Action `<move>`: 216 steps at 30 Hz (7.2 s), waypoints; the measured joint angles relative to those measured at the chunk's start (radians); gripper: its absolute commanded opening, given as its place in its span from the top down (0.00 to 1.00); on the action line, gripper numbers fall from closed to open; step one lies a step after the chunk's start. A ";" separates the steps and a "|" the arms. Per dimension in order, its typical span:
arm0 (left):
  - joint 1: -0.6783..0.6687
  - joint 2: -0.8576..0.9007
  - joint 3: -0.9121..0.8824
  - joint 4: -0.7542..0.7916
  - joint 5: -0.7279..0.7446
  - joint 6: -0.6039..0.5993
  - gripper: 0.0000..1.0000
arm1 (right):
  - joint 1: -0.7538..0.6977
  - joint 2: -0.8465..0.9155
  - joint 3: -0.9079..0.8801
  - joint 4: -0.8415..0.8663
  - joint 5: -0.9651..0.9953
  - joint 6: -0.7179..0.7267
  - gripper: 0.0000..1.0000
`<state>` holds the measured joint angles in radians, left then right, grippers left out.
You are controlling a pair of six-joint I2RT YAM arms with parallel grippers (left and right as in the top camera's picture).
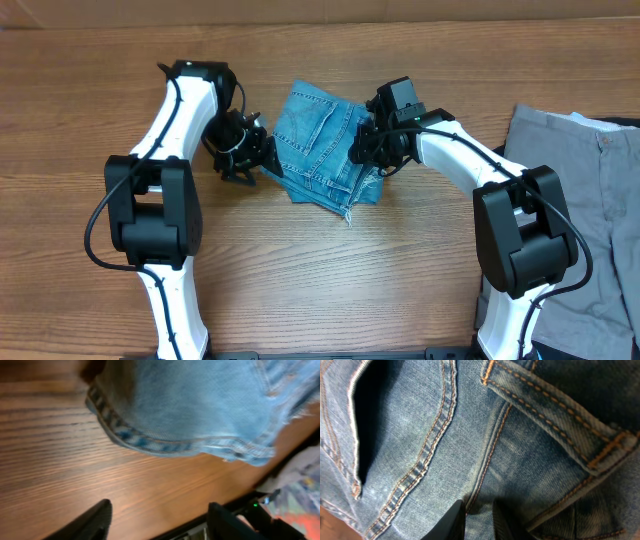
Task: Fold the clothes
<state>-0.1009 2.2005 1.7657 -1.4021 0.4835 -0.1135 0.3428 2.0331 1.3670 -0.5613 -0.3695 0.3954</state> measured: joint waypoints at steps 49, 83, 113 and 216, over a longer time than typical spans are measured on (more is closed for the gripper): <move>0.034 -0.352 -0.330 0.513 0.252 -0.224 0.47 | -0.002 0.001 0.000 -0.097 -0.067 0.045 0.81; -0.064 -0.311 -0.323 0.510 0.071 -0.560 0.00 | -0.002 0.003 0.000 -0.139 -0.089 0.048 0.69; -0.212 -0.287 -0.698 1.153 0.030 -0.941 0.35 | -0.001 0.003 0.000 -0.137 -0.091 0.049 0.69; 0.238 -1.192 0.069 -0.156 -0.325 0.077 0.00 | 0.001 -1.147 0.394 -1.051 0.251 -0.161 0.00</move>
<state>0.1368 1.0088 1.8343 -1.5578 0.1589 -0.0368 0.3439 0.8856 1.7611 -1.6127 -0.1181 0.2348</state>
